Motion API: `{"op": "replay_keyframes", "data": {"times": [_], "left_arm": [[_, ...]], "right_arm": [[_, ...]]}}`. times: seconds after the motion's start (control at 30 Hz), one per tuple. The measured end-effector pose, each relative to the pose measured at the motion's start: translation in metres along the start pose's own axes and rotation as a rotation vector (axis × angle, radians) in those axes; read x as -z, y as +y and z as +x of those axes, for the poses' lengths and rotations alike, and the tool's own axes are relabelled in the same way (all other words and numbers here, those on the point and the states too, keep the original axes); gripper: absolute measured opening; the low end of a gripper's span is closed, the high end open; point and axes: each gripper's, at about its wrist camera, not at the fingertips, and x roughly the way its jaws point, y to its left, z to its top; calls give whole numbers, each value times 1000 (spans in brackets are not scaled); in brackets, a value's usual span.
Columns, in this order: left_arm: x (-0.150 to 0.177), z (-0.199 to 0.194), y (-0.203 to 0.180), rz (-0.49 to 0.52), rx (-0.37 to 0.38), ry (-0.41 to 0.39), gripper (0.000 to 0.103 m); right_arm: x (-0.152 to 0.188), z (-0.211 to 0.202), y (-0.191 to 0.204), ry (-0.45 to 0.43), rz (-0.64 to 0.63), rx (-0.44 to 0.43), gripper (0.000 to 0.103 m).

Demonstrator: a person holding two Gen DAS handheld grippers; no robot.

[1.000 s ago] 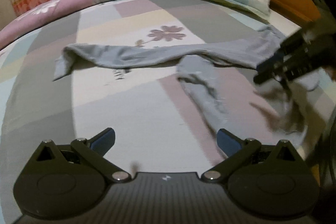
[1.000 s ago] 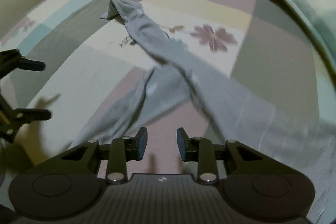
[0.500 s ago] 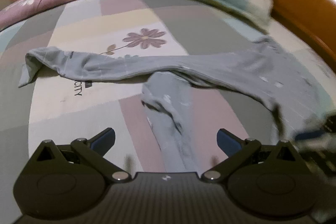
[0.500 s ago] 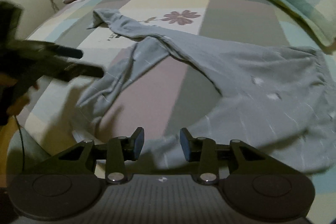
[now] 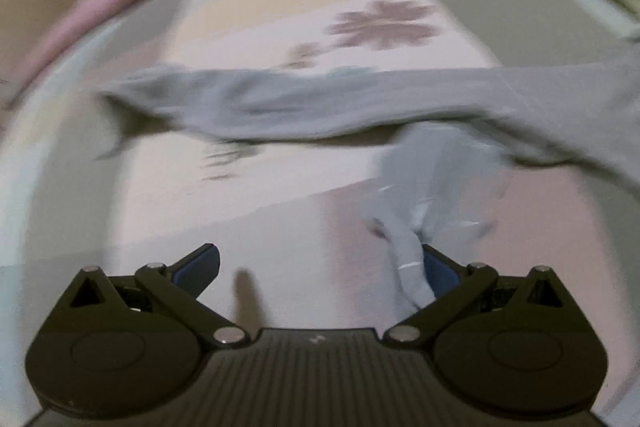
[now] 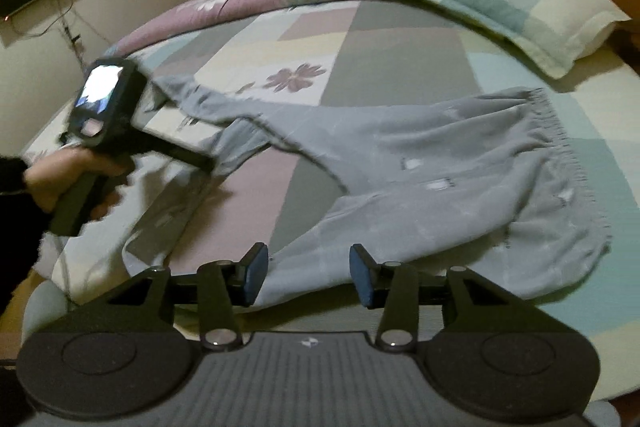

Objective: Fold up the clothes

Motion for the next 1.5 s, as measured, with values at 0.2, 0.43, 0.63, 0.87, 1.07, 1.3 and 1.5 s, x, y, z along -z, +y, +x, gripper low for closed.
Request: {"op": "replay_keyframes", "data": {"times": [0.2,0.43,0.63,0.87,1.07,1.3,1.5], "left_arm": [[24,-7,45,-31,-165,60,103],[59,-25,101,-78,-262,120,103],[73,-42,140,-123,-318,130,103],[68,-61,147,-149,-226,77,102],[47,-52,138,-139,-99,47,102],[32,10,120,-36,-91,139,102],[49,20,150,-101,-246,197,103]], "right_arm": [[1,-4,-15,-25,38,9,51],[2,-2,-15,-27,49,-2,52],[3,-5,-14,-37,44,-2,57],[5,0,-12,-21,46,0,58],[6,5,-9,-2,41,1,58],[4,7,-6,11,35,25,58],[1,7,-7,11,31,50,58]]}}
